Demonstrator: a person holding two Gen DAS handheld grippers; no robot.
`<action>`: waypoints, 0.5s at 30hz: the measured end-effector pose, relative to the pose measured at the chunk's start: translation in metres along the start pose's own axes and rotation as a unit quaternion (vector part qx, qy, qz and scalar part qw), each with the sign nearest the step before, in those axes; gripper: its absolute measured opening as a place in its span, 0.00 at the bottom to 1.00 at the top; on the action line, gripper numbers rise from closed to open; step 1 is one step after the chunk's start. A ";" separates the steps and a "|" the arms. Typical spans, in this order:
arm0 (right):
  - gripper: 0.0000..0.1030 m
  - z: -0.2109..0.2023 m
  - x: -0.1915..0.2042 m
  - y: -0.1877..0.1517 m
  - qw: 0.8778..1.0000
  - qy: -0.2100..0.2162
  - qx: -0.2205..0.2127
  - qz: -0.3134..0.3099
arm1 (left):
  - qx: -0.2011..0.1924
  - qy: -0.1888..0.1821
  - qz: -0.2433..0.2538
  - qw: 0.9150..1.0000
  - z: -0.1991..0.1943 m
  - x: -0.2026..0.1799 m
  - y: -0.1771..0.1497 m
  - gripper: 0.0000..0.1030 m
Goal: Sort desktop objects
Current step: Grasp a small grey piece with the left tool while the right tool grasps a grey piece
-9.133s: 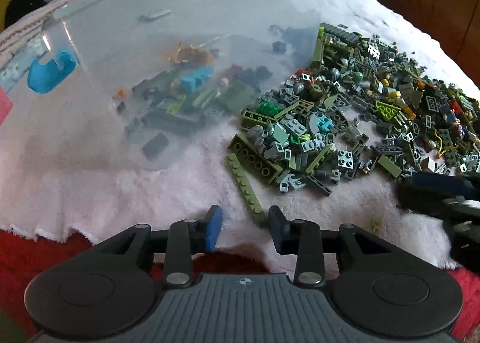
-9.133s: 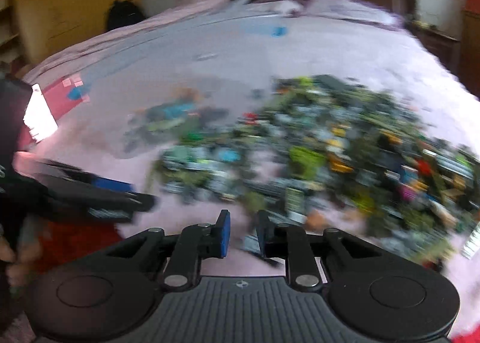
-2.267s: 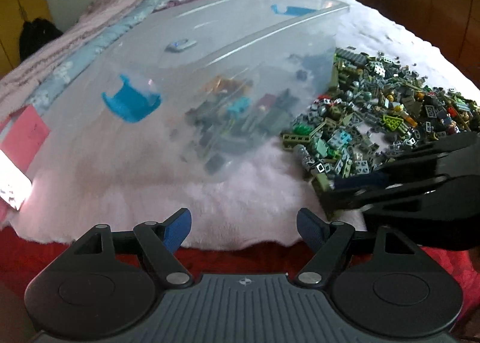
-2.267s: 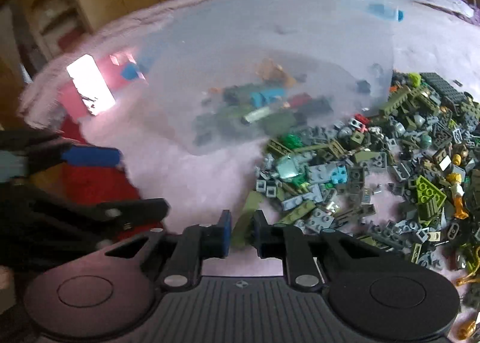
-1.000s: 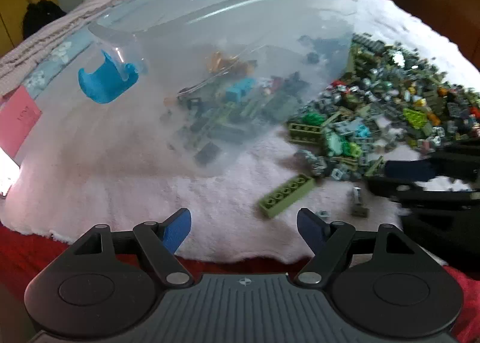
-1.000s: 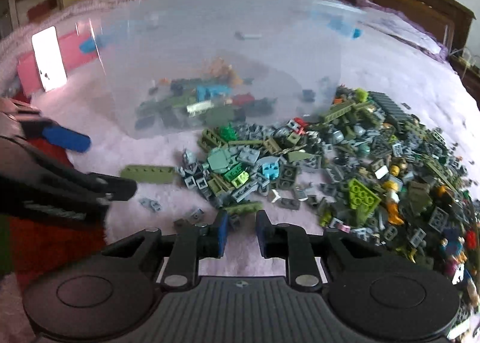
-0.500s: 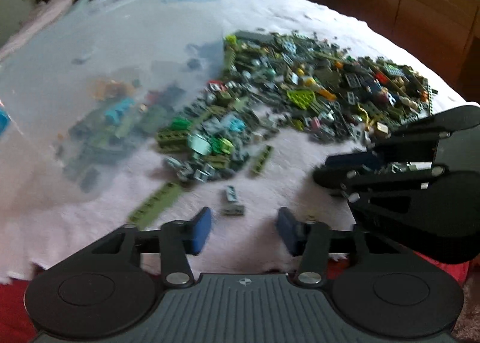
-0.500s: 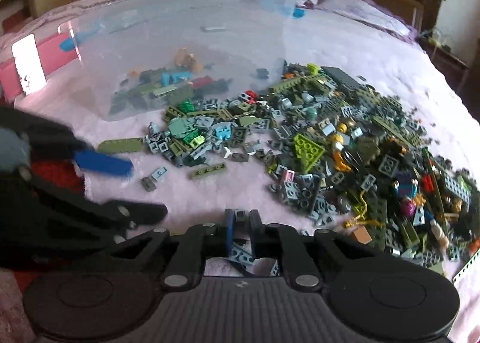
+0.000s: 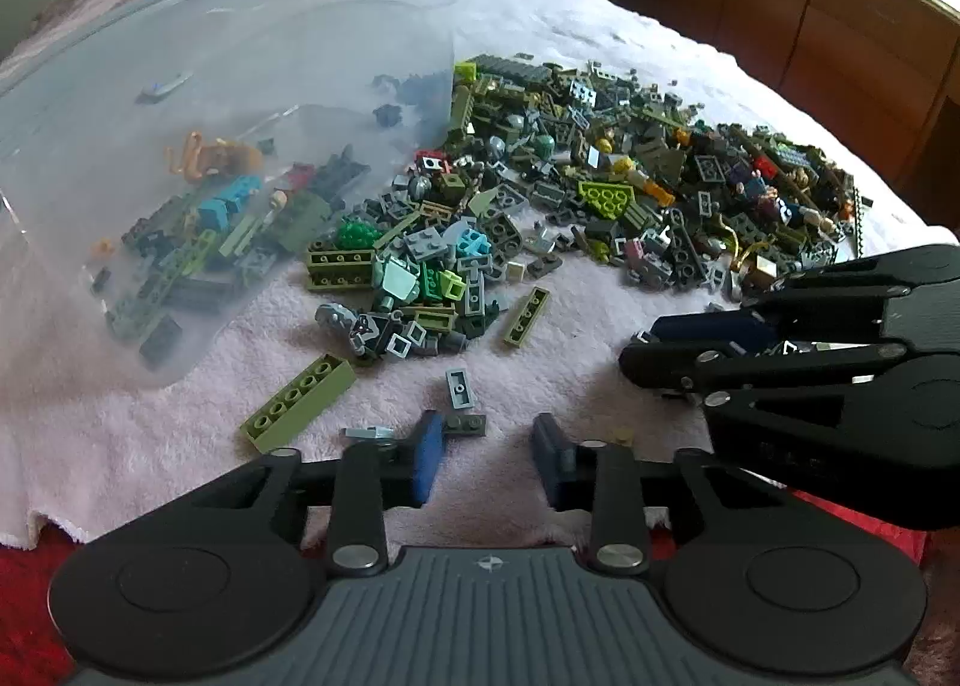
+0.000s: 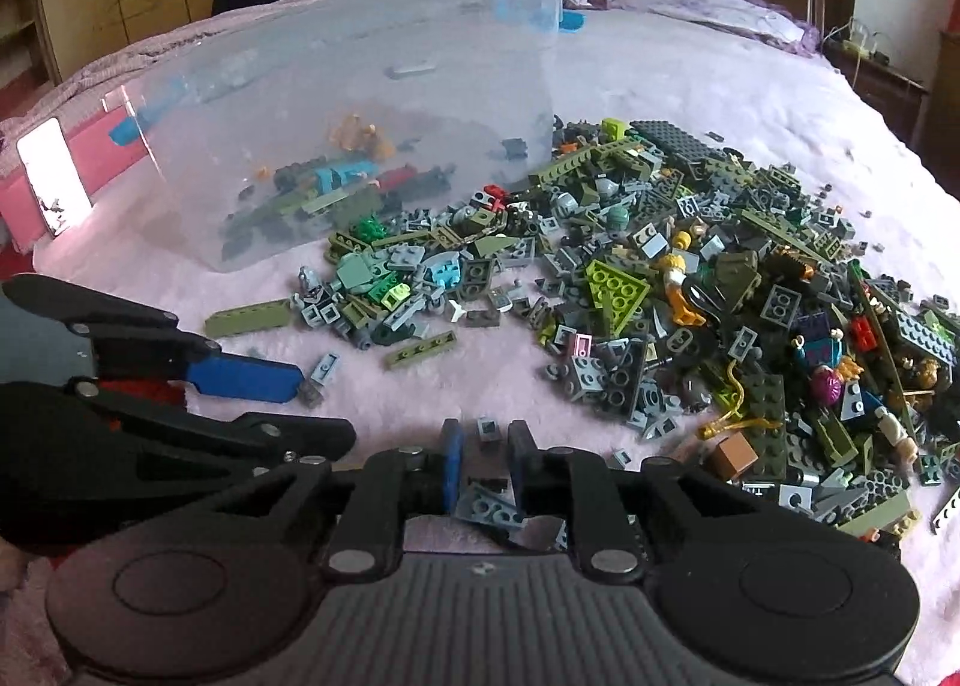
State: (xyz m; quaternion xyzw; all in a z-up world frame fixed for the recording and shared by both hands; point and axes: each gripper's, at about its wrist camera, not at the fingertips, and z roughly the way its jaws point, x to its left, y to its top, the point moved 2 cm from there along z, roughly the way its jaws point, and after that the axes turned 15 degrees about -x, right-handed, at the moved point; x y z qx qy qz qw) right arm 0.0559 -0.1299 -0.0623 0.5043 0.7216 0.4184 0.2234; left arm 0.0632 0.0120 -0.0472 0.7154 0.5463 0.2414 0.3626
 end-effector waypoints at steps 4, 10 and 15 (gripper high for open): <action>0.18 0.002 0.000 -0.002 1.000 -0.001 0.001 0.002 | 0.001 0.000 -0.016 1.000 0.001 0.005 0.001 0.20; 0.18 0.005 -0.001 -0.003 1.000 -0.002 0.002 0.005 | -0.001 0.002 -0.017 1.000 -0.003 0.004 0.002 0.16; 0.15 0.005 0.001 -0.003 1.000 -0.006 0.002 0.004 | -0.003 0.003 -0.018 1.000 -0.006 0.004 0.003 0.16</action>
